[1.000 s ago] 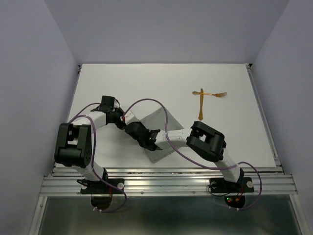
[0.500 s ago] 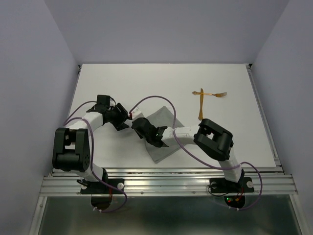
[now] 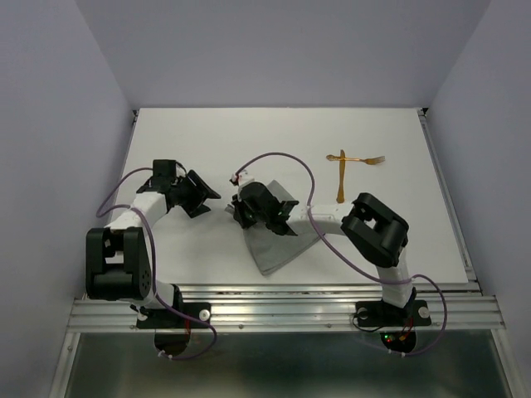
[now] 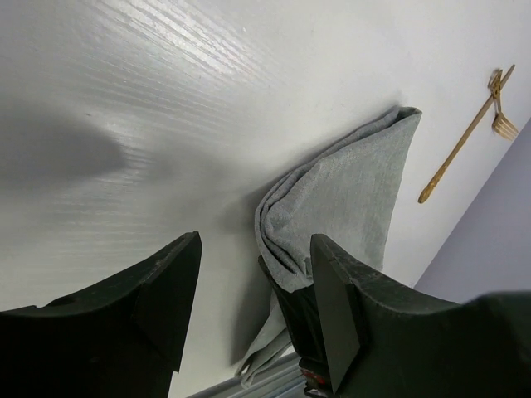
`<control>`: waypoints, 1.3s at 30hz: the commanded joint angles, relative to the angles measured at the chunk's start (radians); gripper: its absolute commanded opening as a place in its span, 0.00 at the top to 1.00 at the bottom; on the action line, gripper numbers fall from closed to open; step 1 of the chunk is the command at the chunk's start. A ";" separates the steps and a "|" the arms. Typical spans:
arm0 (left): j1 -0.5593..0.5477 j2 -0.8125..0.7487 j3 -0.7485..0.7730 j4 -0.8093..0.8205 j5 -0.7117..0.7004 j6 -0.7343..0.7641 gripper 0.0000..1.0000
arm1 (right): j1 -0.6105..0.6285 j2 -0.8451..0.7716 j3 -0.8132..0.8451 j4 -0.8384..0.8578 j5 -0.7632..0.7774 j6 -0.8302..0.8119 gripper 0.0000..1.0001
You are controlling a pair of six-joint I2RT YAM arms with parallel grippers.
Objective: Fold the napkin into a case and place the utensils inside
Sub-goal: Fold the lower triangle-folded napkin at the center of the board.
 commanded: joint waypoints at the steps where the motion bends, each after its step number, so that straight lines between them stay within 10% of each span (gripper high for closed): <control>1: 0.001 -0.060 -0.007 -0.003 -0.002 0.035 0.34 | -0.060 -0.048 0.006 0.030 -0.241 0.104 0.99; 21: -0.039 -0.099 -0.033 -0.012 0.047 0.182 0.56 | -0.232 0.095 0.074 0.044 -0.902 0.369 0.99; 39: -0.137 -0.063 -0.021 0.002 0.081 0.185 0.65 | -0.283 0.170 0.079 0.057 -0.987 0.507 0.99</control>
